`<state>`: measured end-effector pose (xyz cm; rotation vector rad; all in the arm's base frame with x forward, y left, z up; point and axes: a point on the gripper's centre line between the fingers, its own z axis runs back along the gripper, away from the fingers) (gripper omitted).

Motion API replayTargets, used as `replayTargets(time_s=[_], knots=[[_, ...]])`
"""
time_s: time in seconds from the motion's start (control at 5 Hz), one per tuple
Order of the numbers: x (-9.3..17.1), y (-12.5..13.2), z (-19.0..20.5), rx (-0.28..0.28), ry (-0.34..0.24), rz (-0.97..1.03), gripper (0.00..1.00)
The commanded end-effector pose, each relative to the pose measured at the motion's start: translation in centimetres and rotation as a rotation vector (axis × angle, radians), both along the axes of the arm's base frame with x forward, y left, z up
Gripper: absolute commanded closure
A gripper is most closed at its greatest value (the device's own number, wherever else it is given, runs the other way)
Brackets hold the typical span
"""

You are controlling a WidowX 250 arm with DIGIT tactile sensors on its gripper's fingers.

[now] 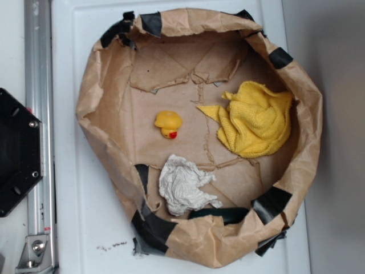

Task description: Grab the yellow duck.

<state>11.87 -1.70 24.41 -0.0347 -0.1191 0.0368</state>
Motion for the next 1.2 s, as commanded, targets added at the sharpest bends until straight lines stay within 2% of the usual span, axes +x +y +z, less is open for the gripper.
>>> replayTargets(time_s=[0.0,0.2,0.4,0.6,0.8,1.0], knots=[[0.0,0.0,0.0,0.0,0.0,0.0,0.0],[4.1,1.5,-1.4,0.025,0.028,0.176,0.0],[6.2,2.4,-2.7,-0.01,-0.02,0.396,0.0],[8.0,3.6,-5.1,-0.013,-0.083,0.575,0.0],[9.9,3.7,-8.4,-0.011,-0.134,0.615,0.0],[11.2,4.3,-10.3,0.018,-0.133,0.605,0.0]])
